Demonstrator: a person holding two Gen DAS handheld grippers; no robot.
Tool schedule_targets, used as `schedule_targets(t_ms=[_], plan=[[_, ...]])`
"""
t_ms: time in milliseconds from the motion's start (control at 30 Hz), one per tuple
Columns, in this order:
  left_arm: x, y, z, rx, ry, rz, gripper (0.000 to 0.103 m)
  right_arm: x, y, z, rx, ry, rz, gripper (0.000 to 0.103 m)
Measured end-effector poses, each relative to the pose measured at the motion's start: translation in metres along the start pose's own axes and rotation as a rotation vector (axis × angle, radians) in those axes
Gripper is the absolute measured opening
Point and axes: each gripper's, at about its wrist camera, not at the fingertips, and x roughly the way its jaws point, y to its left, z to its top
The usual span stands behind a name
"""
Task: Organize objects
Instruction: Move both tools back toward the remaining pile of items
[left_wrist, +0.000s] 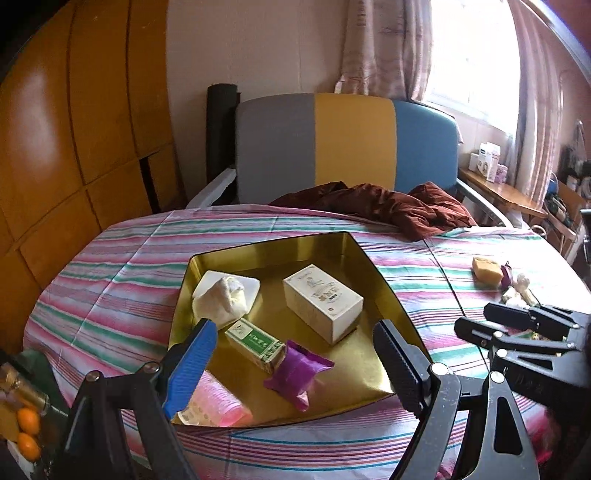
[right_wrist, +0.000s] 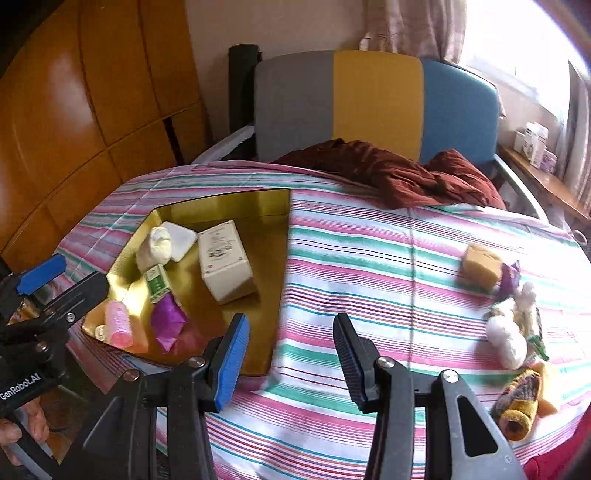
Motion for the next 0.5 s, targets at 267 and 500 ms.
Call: schedule_targets(t_ms=[267,500], plan=[[-0.001,-0.027,0.005,0.073,-0.014,-0.036,0.087,-0.014,-0.055,-0.005,0.105,-0.015,-0.082,0.048],[0.006,-0.064,0.007,0.157,-0.003,-0.116,0.087,-0.039,-0.12,-0.019,0.224,-0.022,-0.175,0.048]])
